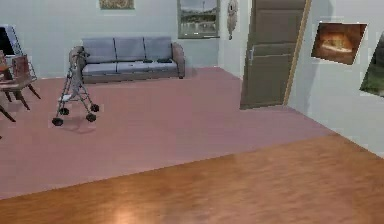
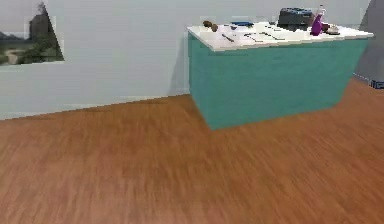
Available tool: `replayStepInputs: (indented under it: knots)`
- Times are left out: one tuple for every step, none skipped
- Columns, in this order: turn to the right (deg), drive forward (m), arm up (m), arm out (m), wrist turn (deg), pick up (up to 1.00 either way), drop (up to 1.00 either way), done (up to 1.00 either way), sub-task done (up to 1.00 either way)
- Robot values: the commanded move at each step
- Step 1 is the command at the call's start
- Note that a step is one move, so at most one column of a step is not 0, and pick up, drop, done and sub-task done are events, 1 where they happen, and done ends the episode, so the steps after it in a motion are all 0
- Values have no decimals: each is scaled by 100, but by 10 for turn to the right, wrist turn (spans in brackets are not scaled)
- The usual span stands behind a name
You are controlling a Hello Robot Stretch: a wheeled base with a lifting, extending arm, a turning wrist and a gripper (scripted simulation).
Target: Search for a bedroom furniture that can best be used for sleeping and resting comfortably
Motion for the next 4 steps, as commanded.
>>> replayStepInputs:
  knots:
    - [0,100,0,0,0,0,0,0,0]
    - [30,0,0,0,0,0,0,0,0]
    - [0,100,0,0,0,0,0,0,0]
    - [0,100,0,0,0,0,0,0,0]
